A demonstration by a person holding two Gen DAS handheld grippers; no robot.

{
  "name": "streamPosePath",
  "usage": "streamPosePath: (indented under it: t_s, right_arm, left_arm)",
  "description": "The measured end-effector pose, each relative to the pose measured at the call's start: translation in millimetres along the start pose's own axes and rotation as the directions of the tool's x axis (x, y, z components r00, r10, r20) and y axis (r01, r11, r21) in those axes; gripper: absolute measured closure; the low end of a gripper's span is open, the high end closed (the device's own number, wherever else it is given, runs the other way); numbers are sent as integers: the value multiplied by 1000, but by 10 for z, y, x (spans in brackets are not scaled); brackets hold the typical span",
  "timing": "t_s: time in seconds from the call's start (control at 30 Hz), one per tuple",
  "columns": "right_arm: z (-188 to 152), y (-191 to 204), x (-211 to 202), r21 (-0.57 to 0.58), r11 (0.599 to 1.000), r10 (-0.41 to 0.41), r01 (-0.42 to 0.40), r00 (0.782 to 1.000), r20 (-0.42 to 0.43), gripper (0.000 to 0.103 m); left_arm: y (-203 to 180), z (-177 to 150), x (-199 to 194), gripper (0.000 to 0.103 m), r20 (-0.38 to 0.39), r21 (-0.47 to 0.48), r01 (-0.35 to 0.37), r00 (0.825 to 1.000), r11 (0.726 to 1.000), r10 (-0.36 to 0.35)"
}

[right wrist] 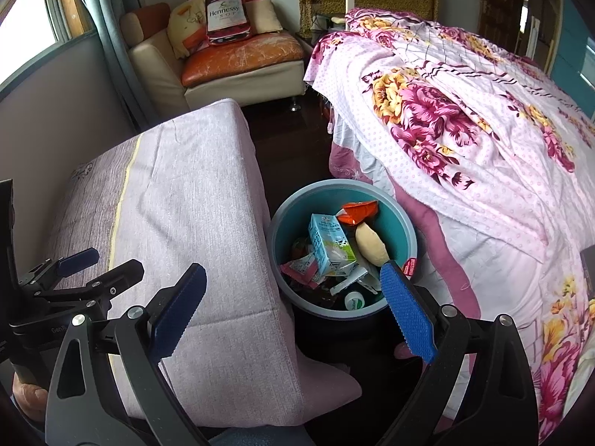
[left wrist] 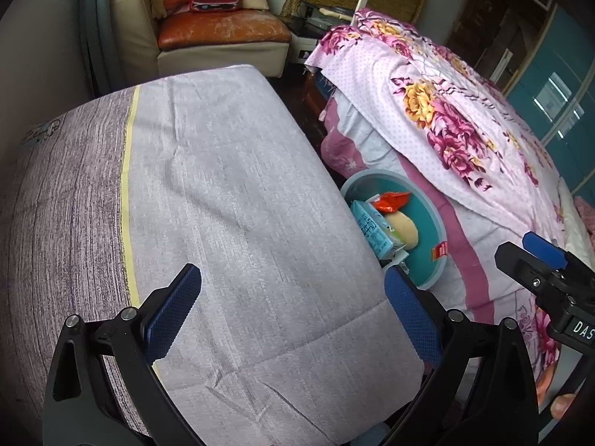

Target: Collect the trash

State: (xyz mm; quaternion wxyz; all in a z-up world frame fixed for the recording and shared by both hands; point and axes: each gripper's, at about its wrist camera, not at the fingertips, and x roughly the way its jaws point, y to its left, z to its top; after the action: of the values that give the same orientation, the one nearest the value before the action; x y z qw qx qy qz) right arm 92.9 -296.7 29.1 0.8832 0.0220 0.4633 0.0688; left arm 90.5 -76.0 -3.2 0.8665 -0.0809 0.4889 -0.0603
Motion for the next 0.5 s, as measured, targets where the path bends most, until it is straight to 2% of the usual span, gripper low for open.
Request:
streamPosePath:
  t_s: [0.5]
  right_arm:
    - [-34, 7, 130, 5, 1000, 4, -4, 1000, -27, 13]
  left_arm:
    - [34, -27, 2, 4, 42, 7, -45, 998, 999, 45]
